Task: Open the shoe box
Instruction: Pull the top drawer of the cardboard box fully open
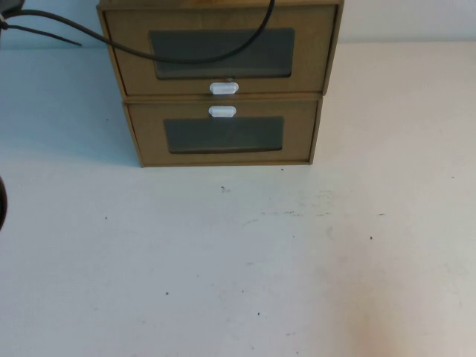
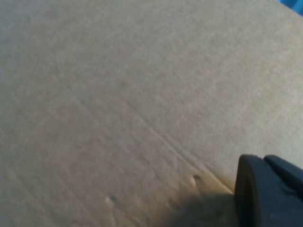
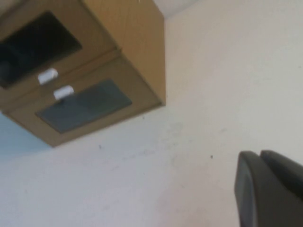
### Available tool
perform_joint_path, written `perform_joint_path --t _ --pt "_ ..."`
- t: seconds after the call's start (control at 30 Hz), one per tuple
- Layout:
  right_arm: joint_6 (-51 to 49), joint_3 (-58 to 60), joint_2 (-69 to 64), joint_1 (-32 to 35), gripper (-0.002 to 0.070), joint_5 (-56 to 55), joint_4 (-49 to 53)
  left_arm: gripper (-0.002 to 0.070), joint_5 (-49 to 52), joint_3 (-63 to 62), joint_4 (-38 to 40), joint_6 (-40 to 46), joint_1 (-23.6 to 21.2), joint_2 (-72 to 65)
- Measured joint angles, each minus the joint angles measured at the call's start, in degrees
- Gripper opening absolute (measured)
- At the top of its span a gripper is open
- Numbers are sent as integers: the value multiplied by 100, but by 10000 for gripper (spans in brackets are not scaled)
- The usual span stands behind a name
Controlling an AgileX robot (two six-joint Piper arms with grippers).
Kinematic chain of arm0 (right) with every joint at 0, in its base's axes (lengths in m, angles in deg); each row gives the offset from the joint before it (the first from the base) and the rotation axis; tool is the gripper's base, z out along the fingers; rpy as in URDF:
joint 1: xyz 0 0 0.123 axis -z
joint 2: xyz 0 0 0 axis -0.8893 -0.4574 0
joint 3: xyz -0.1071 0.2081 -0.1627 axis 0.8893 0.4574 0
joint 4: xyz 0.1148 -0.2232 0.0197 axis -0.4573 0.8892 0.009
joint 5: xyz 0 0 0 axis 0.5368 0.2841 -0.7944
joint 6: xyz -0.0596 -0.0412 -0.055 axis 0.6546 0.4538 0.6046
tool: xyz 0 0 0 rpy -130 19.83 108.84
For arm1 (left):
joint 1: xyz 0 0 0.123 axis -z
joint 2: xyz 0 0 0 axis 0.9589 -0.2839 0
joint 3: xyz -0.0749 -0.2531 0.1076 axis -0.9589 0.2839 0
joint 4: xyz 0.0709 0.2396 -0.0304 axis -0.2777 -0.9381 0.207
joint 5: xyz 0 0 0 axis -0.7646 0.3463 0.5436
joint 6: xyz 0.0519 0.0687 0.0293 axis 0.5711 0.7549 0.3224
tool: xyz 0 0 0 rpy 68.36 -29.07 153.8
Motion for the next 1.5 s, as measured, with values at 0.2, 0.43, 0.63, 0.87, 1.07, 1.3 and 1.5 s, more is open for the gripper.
perform_joint_path --t 0.2,0.43,0.63,0.87,1.07,1.3,1.5 --pt "1268 -1339 -1835 0 -13 1045 24 -5 0 0 0 -9 0 0" --pt "2688 -2544 -3686 -317 -13 1717 -653 -5 0 0 0 -27 0 0" --pt "2648 -3292 -4745 -1762 -13 1344 -414 -5 0 0 0 -117 0 0" --pt "1162 -4410 -6232 -3955 -13 1043 1665 -5 0 0 -10 -200 0 0" --pt "210 -5268 -7319 -5123 -13 1042 4069 -5 0 0 -10 -307 0 0" --pt "-1074 -5550 -8161 -5721 -13 830 7702 -5 21 -5 -20 -368 0 0" --pt "-2274 -5564 -8789 -5763 -11 760 10557 -5 34 -13 -20 -372 0 0"
